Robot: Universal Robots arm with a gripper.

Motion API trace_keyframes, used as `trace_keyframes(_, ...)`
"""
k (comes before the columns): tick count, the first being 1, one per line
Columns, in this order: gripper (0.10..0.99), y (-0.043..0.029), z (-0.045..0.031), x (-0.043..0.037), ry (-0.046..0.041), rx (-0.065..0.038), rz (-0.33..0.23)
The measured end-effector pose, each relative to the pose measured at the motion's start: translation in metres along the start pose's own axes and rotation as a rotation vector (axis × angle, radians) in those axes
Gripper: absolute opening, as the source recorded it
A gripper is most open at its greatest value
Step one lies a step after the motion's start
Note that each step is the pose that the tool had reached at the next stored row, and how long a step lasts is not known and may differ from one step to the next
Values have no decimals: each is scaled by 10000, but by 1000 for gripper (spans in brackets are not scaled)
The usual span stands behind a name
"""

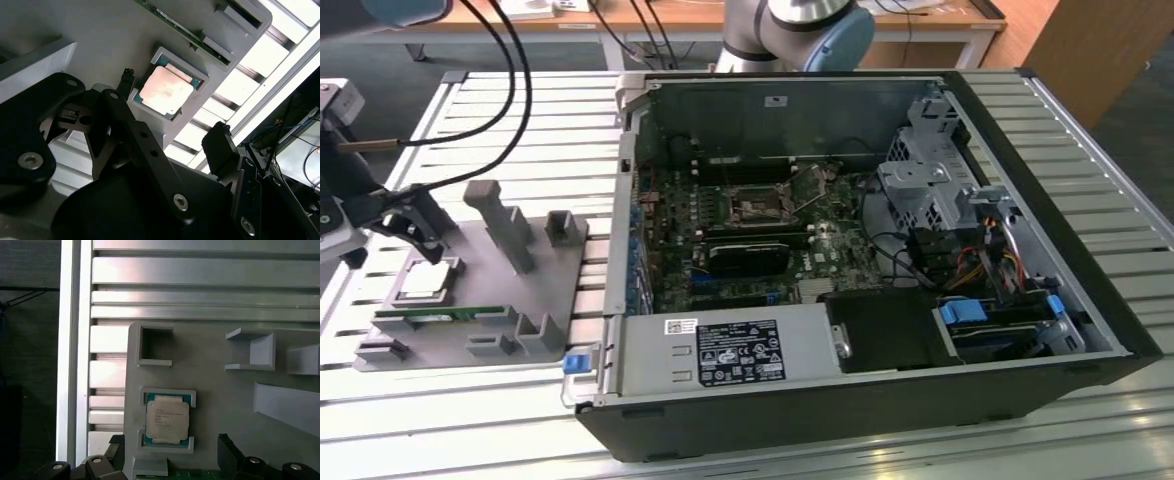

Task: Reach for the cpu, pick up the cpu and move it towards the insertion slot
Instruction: 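Pick up the cpu and move it towards the insertion slot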

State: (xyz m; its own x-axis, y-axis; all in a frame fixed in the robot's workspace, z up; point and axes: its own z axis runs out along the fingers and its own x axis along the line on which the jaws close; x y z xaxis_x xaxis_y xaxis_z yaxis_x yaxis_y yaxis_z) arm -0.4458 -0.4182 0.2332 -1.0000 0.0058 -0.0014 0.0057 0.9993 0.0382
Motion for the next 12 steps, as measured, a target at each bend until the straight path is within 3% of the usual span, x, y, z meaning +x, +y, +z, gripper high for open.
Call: trace_keyframes(12,824,-7,214,8,4,-1,-114)
